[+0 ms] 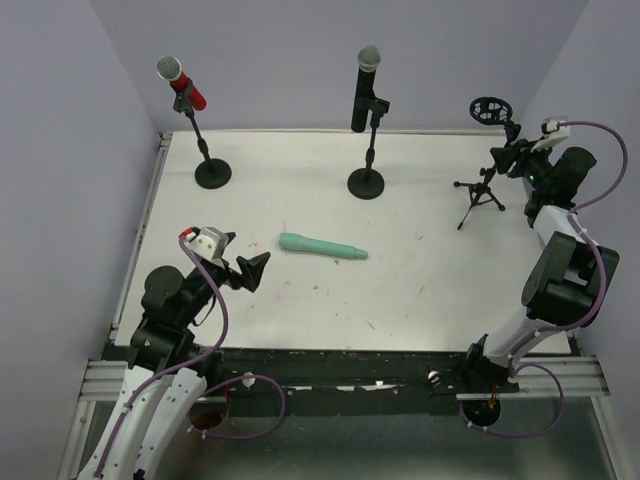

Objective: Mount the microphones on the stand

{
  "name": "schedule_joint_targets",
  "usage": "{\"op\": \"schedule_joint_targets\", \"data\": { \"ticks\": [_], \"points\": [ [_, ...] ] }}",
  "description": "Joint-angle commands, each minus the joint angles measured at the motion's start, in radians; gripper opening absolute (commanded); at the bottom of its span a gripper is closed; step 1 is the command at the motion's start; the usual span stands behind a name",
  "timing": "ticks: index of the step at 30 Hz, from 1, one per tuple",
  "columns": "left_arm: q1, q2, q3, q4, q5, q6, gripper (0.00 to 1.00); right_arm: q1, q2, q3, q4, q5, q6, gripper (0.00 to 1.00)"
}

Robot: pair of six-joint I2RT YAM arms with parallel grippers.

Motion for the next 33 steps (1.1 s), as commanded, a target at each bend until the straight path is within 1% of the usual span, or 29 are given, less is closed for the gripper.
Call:
{"op": "schedule_joint_targets", "data": {
  "ticks": [1, 3, 4, 5, 7, 11, 14, 15, 18, 22, 23, 24, 25, 27, 33],
  "points": [
    [0.006, 0.010, -0.008, 0.011, 0.002, 0.002, 0.98, 0.016, 0.044, 0.043, 0.062, -0.088, -0.002, 0.50],
    [0.006, 0.014, -0.008, 0.011, -0.001, 0.004, 0.98, 0.022, 0.046, 0.039, 0.073, -0.106, -0.009, 0.43],
    [0.006, 0.014, -0.008, 0.010, -0.002, 0.005, 0.98, 0.023, 0.047, 0.036, 0.068, -0.115, -0.020, 0.38],
    [0.006, 0.016, -0.007, 0.010, -0.004, 0.004, 0.98, 0.025, 0.046, 0.031, 0.065, -0.125, -0.020, 0.31],
    [0.006, 0.019, -0.008, 0.008, -0.004, 0.005, 0.98, 0.026, 0.033, 0.016, 0.059, -0.152, -0.058, 0.21],
    [0.004, 0.020, -0.007, 0.007, -0.005, 0.005, 0.98, 0.029, -0.042, -0.029, 0.022, -0.273, -0.090, 0.07],
    [0.006, 0.017, -0.008, 0.010, -0.007, 0.007, 0.98, 0.055, -0.129, -0.070, -0.050, -0.379, -0.115, 0.04],
    [0.006, 0.017, -0.008, 0.008, -0.007, 0.007, 0.98, 0.071, -0.167, -0.083, -0.091, -0.407, -0.138, 0.03],
    [0.006, 0.020, -0.008, 0.010, -0.004, 0.004, 0.99, 0.141, -0.264, -0.110, -0.238, -0.468, -0.199, 0.02],
    [0.006, 0.020, -0.007, 0.008, -0.005, 0.005, 0.98, 0.275, -0.342, -0.110, -0.489, -0.543, -0.336, 0.02],
    [0.006, 0.020, -0.008, 0.008, -0.008, 0.004, 0.98, 0.305, -0.355, -0.115, -0.530, -0.562, -0.365, 0.03],
    [0.006, 0.020, -0.010, 0.008, -0.011, 0.007, 0.99, 0.327, -0.365, -0.127, -0.544, -0.583, -0.391, 0.02],
    [0.006, 0.019, -0.008, 0.008, -0.014, 0.007, 0.98, 0.344, -0.375, -0.136, -0.603, -0.612, -0.417, 0.03],
    [0.006, 0.022, -0.010, 0.010, -0.018, 0.007, 0.99, 0.359, -0.388, -0.147, -0.701, -0.640, -0.520, 0.03],
    [0.006, 0.036, -0.010, 0.008, -0.024, 0.008, 0.98, 0.378, -0.431, -0.228, -0.754, -0.680, -0.626, 0.06]
  ]
}}
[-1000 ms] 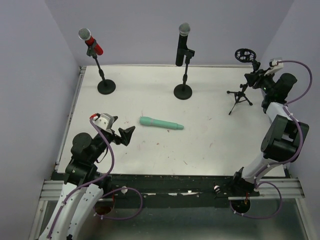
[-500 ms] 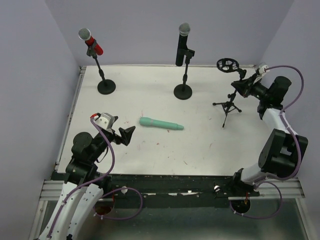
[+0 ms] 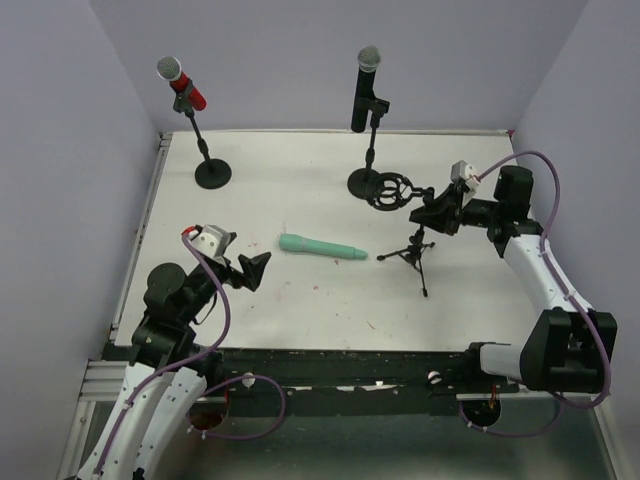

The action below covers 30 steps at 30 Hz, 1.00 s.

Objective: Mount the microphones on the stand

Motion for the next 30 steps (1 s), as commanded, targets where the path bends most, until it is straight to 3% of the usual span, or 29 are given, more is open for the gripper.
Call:
{"op": "schedule_joint_targets", "data": {
  "ticks": [1, 4, 6, 9, 11, 15, 17, 21, 24, 28, 30],
  "points": [
    [0.006, 0.015, -0.011, 0.008, -0.021, 0.008, 0.98, 0.011, -0.041, -0.043, -0.127, -0.078, -0.146, 0.07],
    [0.006, 0.018, -0.011, 0.007, -0.033, 0.009, 0.99, 0.013, -0.040, -0.057, -0.152, -0.089, -0.183, 0.13],
    [0.006, 0.019, -0.011, 0.005, -0.038, 0.009, 0.98, 0.011, -0.043, -0.063, -0.176, -0.081, -0.217, 0.26],
    [0.006, 0.022, -0.016, 0.017, -0.025, -0.015, 0.98, 0.011, -0.058, -0.063, -0.193, -0.052, -0.238, 0.53],
    [0.006, 0.033, -0.019, 0.043, -0.001, -0.072, 0.98, 0.011, -0.063, -0.060, -0.196, -0.020, -0.235, 0.64],
    [0.006, 0.076, -0.074, 0.166, 0.073, -0.346, 0.99, 0.005, -0.072, -0.048, -0.238, 0.052, -0.266, 0.77],
    [0.006, 0.108, -0.147, 0.278, 0.084, -0.564, 0.98, -0.007, -0.080, -0.043, -0.248, 0.084, -0.275, 0.83],
    [-0.003, 0.225, -0.209, 0.378, 0.059, -0.866, 0.98, -0.064, -0.086, -0.022, -0.250, 0.121, -0.236, 0.88],
    [-0.083, 0.315, -0.139, 0.259, -0.066, -0.945, 0.98, -0.119, -0.081, 0.004, -0.297, 0.123, -0.243, 0.89],
    [-0.219, 0.461, 0.004, 0.059, -0.307, -1.066, 0.98, -0.178, -0.073, 0.059, -0.458, 0.114, -0.382, 0.89],
    [-0.262, 0.573, 0.079, -0.050, -0.353, -1.156, 0.98, -0.193, -0.077, 0.067, -0.488, 0.106, -0.404, 0.89]
  ]
}}
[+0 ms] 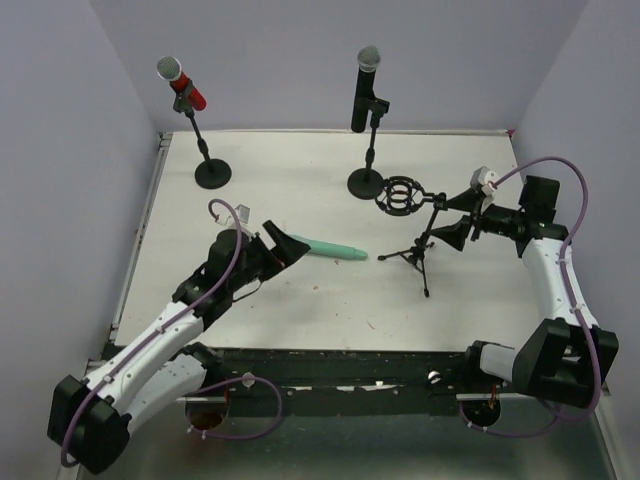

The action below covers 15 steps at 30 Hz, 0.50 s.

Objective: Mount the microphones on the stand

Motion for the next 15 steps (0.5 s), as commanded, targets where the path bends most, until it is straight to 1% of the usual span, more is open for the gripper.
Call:
{"op": "schedule_joint_targets", "data": {
  "ticks": [1, 4, 8, 11, 15],
  "points": [
    [-0.109, 0.214, 0.190, -0.254, -0.235, -0.287, 0.99, -0.032, -0.010, 0.045, -0.144, 0.006, -0.107, 0.89],
    [-0.149, 0.394, 0.345, -0.401, -0.267, -0.411, 0.98, -0.040, -0.019, 0.039, -0.144, 0.014, -0.118, 0.89],
    [-0.187, 0.605, 0.546, -0.604, -0.316, -0.502, 0.98, -0.042, -0.033, 0.037, -0.143, 0.029, -0.123, 0.89],
    [-0.195, 0.725, 0.656, -0.690, -0.322, -0.563, 0.99, -0.043, -0.050, 0.031, -0.137, 0.035, -0.124, 0.89],
    [-0.193, 0.880, 0.793, -0.767, -0.329, -0.609, 0.99, -0.045, -0.056, 0.030, -0.132, 0.040, -0.121, 0.89]
  ]
}}
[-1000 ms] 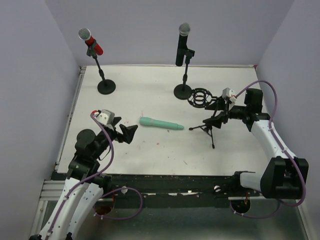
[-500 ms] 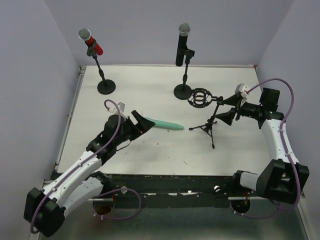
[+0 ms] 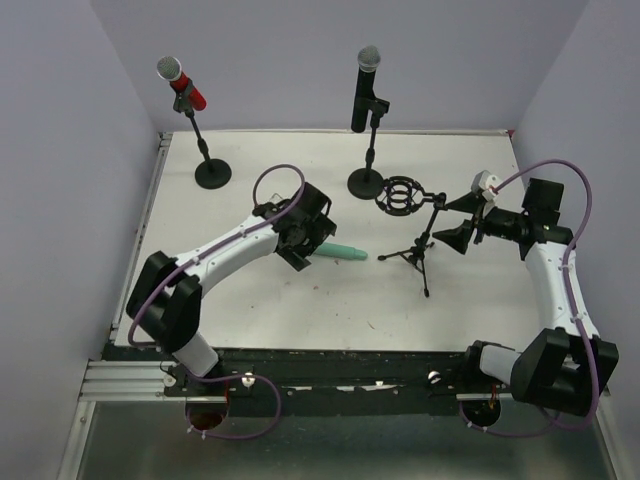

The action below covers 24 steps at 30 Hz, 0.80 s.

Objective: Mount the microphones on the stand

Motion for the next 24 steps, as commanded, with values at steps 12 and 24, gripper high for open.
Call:
{"op": "schedule_joint_targets", "data": {
  "ticks": [12, 24],
  "points": [
    [0.027, 0.397, 0.337, -0.344, -0.080, -0.227, 0.95, -0.008, -0.037, -0.002, -0.017, 0.025, -0.020, 0.89],
    [0.096, 0.506, 0.375, -0.385, -0.079, -0.255, 0.84, -0.012, -0.040, -0.004, -0.022, 0.027, -0.020, 0.89]
  ]
}}
